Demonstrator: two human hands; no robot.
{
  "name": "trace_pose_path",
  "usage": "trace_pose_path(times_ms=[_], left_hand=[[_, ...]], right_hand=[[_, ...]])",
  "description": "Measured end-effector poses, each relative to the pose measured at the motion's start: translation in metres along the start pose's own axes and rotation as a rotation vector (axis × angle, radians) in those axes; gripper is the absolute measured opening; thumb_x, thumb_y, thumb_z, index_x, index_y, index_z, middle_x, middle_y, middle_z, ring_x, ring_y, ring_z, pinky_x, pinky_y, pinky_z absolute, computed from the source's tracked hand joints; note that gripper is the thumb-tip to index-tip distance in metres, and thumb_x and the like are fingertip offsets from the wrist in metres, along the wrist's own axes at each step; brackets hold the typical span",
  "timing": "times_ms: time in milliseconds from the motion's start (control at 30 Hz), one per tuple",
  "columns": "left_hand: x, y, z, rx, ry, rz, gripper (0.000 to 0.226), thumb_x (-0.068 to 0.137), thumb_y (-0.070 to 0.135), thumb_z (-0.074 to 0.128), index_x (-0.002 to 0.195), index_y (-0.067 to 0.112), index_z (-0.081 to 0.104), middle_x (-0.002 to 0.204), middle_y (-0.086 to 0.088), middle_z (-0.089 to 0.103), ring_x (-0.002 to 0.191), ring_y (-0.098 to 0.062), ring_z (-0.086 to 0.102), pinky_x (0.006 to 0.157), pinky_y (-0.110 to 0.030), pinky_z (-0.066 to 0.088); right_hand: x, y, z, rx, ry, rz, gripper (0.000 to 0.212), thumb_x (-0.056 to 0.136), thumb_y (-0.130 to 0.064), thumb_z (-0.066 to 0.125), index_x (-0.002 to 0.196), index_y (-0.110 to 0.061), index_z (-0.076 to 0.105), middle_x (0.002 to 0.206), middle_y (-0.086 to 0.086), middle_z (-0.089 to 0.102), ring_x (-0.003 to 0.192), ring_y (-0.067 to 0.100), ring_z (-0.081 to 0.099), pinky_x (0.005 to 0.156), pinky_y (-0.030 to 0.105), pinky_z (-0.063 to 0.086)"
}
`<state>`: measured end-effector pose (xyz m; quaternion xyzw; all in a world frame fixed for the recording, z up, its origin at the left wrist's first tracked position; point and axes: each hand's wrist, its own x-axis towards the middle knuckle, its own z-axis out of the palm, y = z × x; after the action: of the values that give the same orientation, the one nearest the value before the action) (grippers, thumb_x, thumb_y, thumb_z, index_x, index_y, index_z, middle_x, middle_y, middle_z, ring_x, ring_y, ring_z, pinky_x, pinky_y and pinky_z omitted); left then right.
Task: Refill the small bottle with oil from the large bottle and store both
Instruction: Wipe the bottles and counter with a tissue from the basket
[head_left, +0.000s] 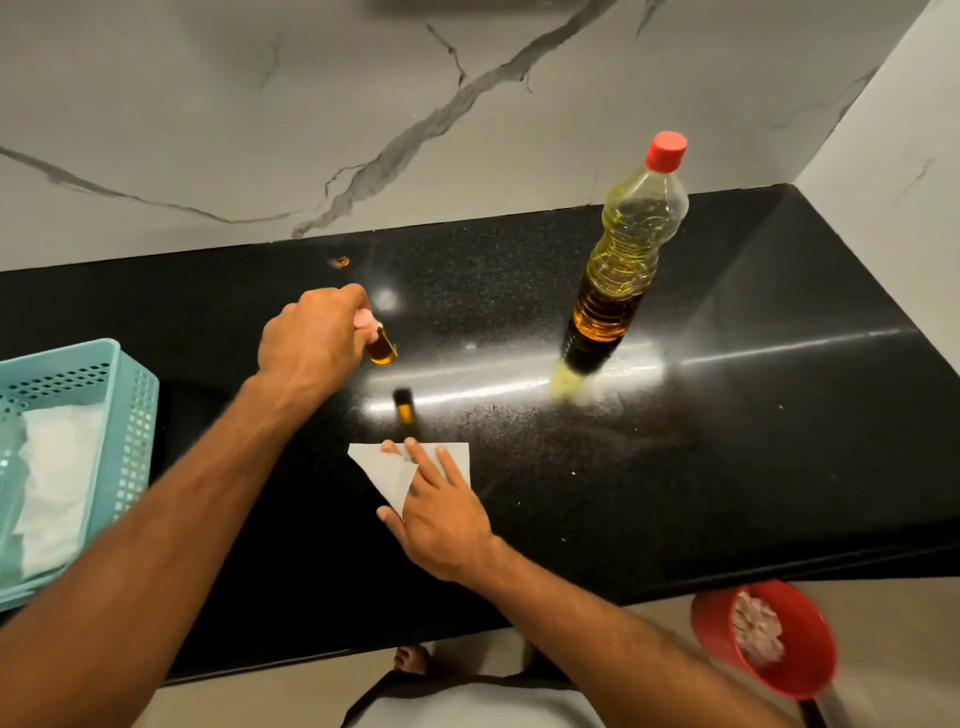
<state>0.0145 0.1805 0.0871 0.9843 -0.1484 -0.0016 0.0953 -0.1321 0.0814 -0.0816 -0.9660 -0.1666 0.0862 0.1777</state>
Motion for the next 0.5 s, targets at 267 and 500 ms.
trace_pose_path(times_ms=[267,500], left_hand=[[0.021,0.025,0.028,0.008,-0.023,0.069,0.013,0.091,0.027,0.061,0.100,0.022,0.053,0.094,-0.003,0.059,0.076,-0.024,0.057,0.060,-0.038,0.042],[0.030,0.051,0.051,0.033,-0.029,0.142,0.009,0.093,0.026,0.055,0.096,0.018,0.053,0.089,-0.005,0.058,0.069,-0.024,0.054,0.056,-0.036,0.038]], right_hand=[[-0.049,0.110,-0.050,0.023,-0.015,0.194,0.070,0.101,-0.050,0.026,0.154,-0.012,0.002,0.163,-0.009,-0.001,0.149,0.012,-0.010,0.121,0.037,-0.008],[-0.121,0.127,-0.047,0.038,0.041,0.337,0.073,0.097,-0.055,0.024,0.151,-0.017,-0.008,0.156,-0.022,-0.016,0.144,0.003,-0.022,0.121,0.035,-0.008]])
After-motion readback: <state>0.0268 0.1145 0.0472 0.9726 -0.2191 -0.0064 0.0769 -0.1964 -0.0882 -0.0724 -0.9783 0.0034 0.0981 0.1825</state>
